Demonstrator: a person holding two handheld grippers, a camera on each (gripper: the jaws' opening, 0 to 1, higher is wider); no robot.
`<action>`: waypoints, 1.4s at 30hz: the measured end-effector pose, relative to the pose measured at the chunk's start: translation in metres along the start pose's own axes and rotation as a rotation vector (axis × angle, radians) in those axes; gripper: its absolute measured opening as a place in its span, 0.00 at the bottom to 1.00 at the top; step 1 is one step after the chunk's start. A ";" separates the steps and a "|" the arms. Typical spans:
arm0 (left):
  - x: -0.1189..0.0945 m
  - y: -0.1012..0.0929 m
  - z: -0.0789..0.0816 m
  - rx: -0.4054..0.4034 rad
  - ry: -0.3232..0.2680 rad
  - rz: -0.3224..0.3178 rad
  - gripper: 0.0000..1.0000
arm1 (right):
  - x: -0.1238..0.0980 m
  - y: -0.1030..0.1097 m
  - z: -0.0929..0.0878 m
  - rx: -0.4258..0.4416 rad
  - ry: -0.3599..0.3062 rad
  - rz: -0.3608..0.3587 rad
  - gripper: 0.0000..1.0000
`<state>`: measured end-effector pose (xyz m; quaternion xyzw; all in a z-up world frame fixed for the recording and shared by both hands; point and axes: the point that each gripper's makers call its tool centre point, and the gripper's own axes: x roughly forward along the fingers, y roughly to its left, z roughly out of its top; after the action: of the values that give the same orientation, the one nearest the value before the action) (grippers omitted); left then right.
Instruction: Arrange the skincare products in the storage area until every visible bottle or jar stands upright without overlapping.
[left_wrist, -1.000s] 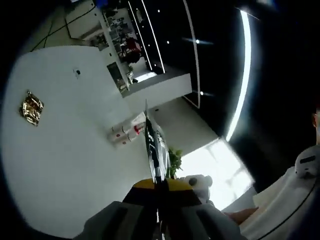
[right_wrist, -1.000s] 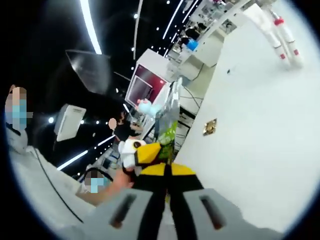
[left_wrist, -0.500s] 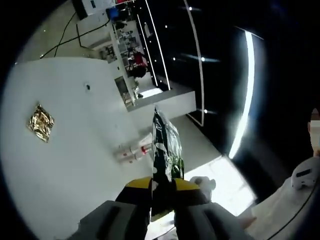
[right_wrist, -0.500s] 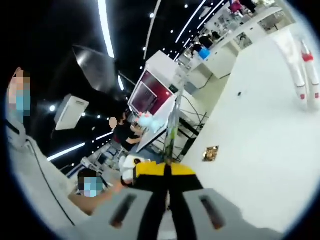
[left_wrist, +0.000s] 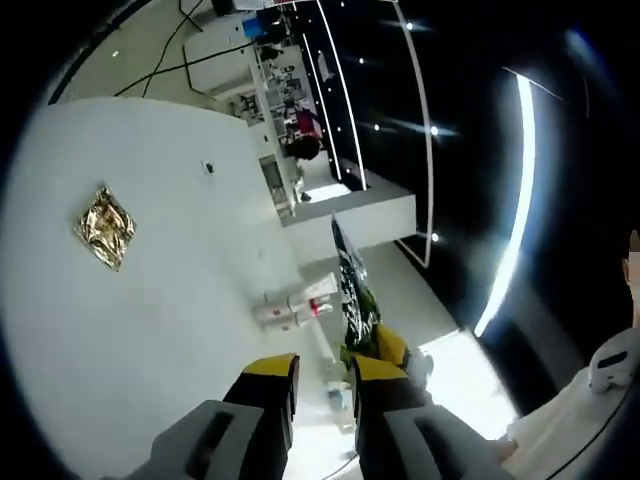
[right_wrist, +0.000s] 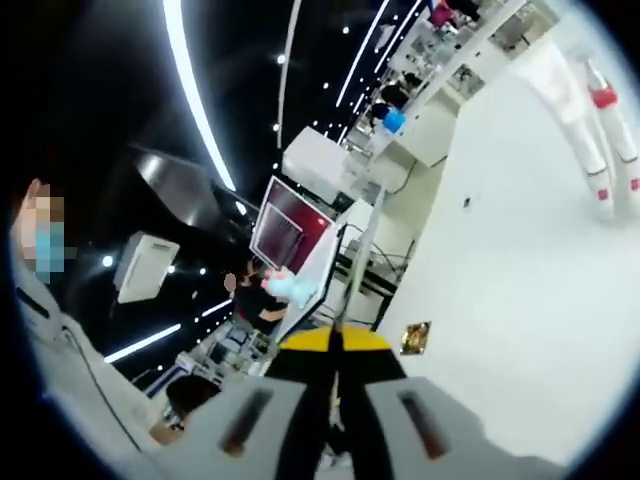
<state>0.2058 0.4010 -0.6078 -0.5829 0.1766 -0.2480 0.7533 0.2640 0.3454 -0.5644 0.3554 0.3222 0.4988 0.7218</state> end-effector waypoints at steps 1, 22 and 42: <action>-0.001 0.003 0.000 -0.003 -0.003 0.010 0.22 | 0.001 -0.009 0.006 0.016 -0.010 -0.007 0.01; -0.009 0.019 -0.002 -0.038 -0.047 0.074 0.22 | 0.023 -0.116 0.055 0.171 -0.100 -0.126 0.01; -0.011 0.029 -0.001 -0.048 -0.045 0.125 0.22 | 0.027 -0.184 0.064 0.270 -0.139 -0.245 0.01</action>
<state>0.2011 0.4127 -0.6366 -0.5941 0.2013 -0.1831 0.7569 0.4147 0.3123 -0.6867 0.4409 0.3766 0.3338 0.7432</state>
